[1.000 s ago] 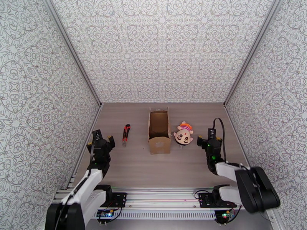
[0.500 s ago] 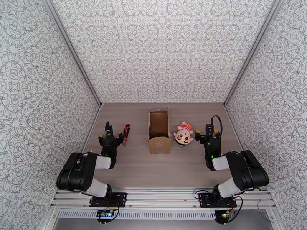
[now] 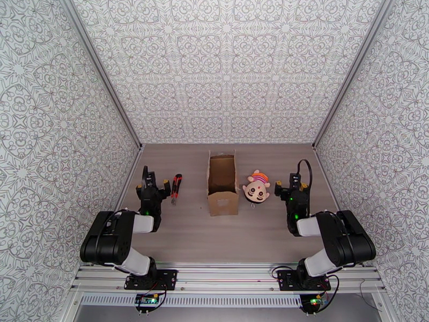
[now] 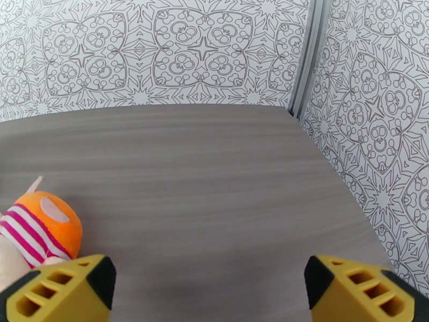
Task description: Unpack the express box
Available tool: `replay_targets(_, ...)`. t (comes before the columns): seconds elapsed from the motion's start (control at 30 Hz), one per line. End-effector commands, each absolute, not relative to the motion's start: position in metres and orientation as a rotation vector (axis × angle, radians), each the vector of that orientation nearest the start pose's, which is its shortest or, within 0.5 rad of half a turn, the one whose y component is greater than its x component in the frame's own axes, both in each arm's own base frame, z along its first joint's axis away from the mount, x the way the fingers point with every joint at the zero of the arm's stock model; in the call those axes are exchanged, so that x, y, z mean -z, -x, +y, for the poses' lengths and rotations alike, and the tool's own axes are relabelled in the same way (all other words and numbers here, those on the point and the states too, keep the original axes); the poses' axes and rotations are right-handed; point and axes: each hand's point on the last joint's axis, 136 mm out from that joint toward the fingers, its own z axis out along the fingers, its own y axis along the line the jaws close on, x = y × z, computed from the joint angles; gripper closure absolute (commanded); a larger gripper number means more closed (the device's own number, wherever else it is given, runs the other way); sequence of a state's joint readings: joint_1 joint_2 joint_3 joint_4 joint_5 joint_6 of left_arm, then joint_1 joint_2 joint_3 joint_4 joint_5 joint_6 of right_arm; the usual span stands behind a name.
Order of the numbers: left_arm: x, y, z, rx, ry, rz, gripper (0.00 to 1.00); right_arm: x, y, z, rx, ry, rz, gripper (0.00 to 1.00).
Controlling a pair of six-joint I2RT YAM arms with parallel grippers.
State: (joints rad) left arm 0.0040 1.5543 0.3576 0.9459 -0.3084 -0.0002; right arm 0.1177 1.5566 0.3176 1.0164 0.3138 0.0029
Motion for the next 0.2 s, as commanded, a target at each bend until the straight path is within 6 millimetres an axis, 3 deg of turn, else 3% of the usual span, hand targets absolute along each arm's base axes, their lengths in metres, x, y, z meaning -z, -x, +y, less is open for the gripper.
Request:
replay_targets(0.0,-0.1153,-0.3940,0.0544,-0.262,0.234,1.801,0.01,-0.1227,-0.3946,-0.0100,0.194,-0.139,1.765,0.01)
replay_targets(0.17,-0.1153,-0.3939,0.0544,-0.263,0.233,1.801,0.01,-0.1249,-0.3913,-0.0102,0.191,-0.137,1.750,0.01)
